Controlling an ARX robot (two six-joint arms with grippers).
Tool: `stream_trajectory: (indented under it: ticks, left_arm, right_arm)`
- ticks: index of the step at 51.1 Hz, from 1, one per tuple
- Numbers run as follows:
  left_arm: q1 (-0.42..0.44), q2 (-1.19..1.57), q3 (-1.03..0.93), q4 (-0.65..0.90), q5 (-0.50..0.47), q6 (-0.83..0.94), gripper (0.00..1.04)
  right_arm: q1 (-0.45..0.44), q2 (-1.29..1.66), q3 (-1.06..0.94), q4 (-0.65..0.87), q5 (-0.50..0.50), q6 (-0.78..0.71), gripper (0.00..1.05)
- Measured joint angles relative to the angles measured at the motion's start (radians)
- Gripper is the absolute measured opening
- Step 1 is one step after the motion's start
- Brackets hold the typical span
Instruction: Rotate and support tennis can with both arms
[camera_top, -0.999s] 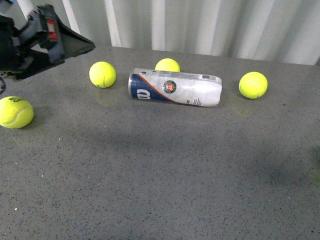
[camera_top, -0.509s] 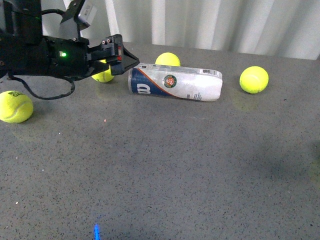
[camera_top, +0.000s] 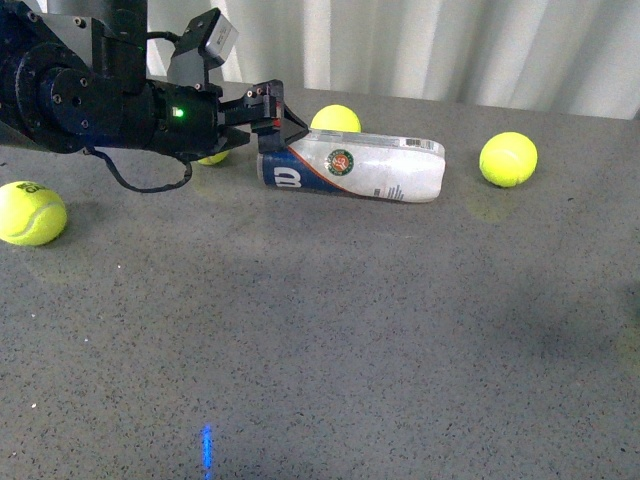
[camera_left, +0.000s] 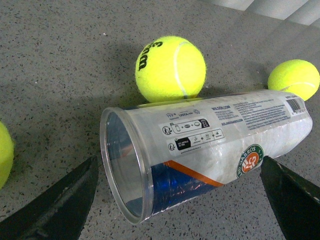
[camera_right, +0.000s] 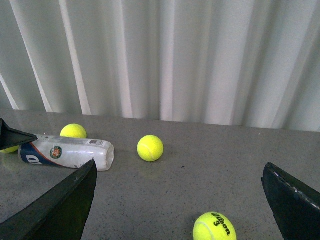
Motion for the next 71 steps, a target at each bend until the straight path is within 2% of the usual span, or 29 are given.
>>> stream_trajectory:
  ticks: [23,28,36,44,48,57,61,67,71]
  left_arm:
    - [-0.084,0.020,-0.010,0.021,-0.009,-0.092,0.97]
    - [-0.107,0.034,-0.011,0.035,-0.018,-0.144,0.84]
    - [-0.131,0.041,-0.018,0.063,-0.033,-0.307,0.48]
    - [-0.130,-0.056,-0.121,0.073,0.010,-0.375,0.18]
    - [-0.130,-0.203,-0.171,-0.060,0.046,-0.309,0.03]
    - [-0.127,-0.515,-0.098,-0.562,0.048,-0.021,0.04]
    - [-0.143,-0.599,0.041,-0.852,-0.017,0.145,0.04]
    - [-0.185,-0.619,0.198,-1.139,-0.115,0.342,0.04]
    - [-0.243,-0.598,0.313,-1.381,-0.209,0.526,0.04]
  right_arm:
    - [0.000,0.000,0.000,0.000,0.000,0.000,0.97]
    - [0.000,0.000,0.000,0.000,0.000,0.000,0.97]
    - [0.000,0.000,0.000,0.000,0.000,0.000,0.97]
    - [0.000,0.000,0.000,0.000,0.000,0.000,0.97]
    - [0.000,0.000,0.000,0.000,0.000,0.000,0.97]
    - [0.000,0.000,0.000,0.000,0.001,0.000,0.97]
    - [0.000,0.000,0.000,0.000,0.000,0.000,0.97]
    - [0.000,0.000,0.000,0.000,0.000,0.000,0.97]
    - [0.000,0.000,0.000,0.000,0.000,0.000,0.97]
